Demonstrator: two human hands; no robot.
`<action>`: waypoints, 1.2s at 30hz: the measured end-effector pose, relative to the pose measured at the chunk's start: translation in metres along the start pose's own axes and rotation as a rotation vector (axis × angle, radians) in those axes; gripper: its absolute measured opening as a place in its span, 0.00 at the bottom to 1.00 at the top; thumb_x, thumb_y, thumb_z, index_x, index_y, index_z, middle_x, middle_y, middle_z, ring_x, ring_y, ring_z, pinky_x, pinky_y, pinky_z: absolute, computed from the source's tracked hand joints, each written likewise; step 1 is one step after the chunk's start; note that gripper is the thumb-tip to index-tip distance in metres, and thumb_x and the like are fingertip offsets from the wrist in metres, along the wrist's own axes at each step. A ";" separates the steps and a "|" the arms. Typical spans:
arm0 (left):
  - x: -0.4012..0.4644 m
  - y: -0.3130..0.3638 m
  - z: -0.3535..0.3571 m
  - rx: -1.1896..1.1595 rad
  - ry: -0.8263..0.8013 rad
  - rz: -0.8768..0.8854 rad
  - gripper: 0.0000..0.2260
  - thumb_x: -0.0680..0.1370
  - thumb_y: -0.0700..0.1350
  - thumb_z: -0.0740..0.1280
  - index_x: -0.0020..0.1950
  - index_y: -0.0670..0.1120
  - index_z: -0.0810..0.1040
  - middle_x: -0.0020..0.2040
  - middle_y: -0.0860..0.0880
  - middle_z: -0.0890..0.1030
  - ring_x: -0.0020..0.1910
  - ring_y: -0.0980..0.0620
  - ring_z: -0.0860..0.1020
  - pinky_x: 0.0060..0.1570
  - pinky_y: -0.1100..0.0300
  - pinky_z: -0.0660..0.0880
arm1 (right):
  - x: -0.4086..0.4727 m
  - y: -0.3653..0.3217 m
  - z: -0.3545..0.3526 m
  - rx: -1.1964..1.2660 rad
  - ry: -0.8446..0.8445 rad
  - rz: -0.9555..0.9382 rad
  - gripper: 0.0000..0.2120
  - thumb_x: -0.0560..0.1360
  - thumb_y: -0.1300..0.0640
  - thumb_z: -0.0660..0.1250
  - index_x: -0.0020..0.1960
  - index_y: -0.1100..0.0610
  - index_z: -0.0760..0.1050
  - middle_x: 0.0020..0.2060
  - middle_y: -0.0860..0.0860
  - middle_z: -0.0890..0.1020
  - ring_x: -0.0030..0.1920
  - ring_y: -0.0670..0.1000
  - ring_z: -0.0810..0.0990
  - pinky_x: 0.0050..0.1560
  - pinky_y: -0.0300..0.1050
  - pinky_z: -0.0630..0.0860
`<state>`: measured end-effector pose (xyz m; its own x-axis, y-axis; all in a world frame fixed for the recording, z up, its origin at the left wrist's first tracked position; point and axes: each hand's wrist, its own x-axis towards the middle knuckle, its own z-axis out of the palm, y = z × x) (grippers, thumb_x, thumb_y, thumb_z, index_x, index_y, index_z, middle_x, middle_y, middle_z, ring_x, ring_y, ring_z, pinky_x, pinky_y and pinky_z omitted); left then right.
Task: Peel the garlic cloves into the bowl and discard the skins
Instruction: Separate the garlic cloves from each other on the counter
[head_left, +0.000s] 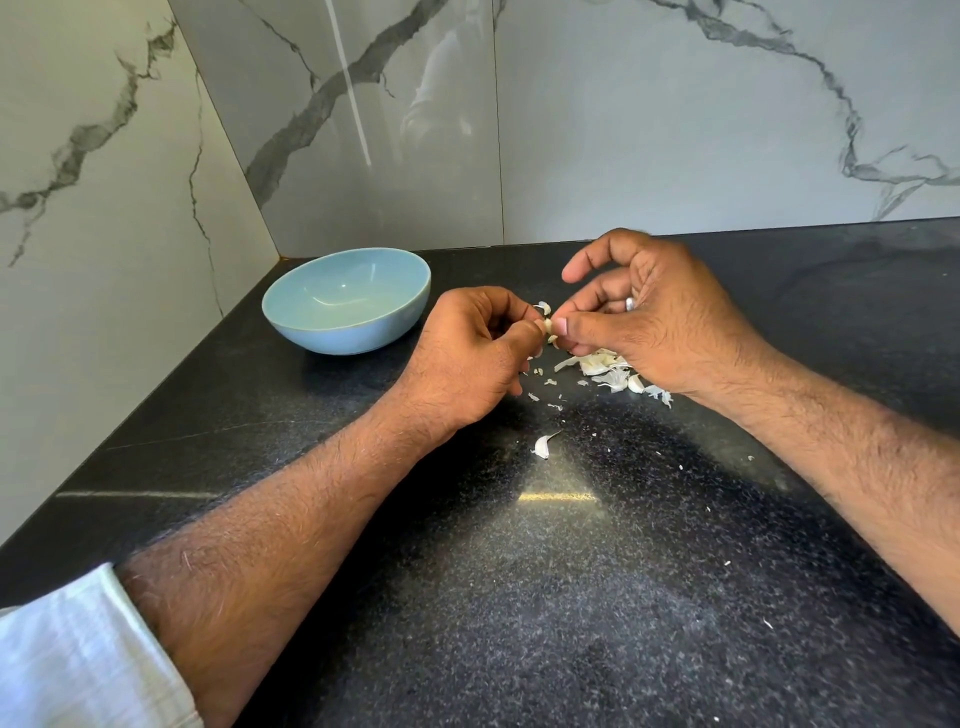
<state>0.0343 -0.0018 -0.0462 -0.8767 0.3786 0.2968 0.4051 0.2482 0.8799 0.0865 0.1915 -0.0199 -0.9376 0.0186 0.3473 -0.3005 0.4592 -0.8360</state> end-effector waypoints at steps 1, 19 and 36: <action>0.000 0.000 0.000 0.011 -0.001 -0.001 0.06 0.82 0.40 0.71 0.46 0.42 0.83 0.36 0.43 0.84 0.29 0.51 0.79 0.30 0.57 0.77 | 0.000 0.000 0.000 0.006 -0.004 0.003 0.18 0.73 0.62 0.80 0.58 0.58 0.76 0.41 0.52 0.89 0.38 0.55 0.89 0.46 0.59 0.87; 0.001 0.000 0.002 -0.135 -0.056 -0.103 0.06 0.82 0.42 0.70 0.47 0.41 0.82 0.35 0.45 0.79 0.32 0.50 0.74 0.33 0.56 0.76 | 0.002 0.005 0.004 0.240 -0.051 0.141 0.22 0.71 0.71 0.78 0.61 0.61 0.75 0.43 0.60 0.87 0.39 0.59 0.86 0.43 0.50 0.85; -0.001 0.005 0.000 -0.189 -0.042 -0.128 0.08 0.82 0.37 0.68 0.45 0.43 0.82 0.35 0.47 0.78 0.32 0.54 0.74 0.32 0.58 0.74 | 0.004 0.009 -0.003 0.504 -0.218 0.226 0.07 0.78 0.72 0.69 0.53 0.63 0.81 0.42 0.57 0.84 0.44 0.54 0.83 0.51 0.50 0.84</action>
<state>0.0369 -0.0010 -0.0421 -0.9045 0.3929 0.1659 0.2319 0.1267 0.9645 0.0808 0.1985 -0.0243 -0.9863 -0.1404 0.0867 -0.0856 -0.0144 -0.9962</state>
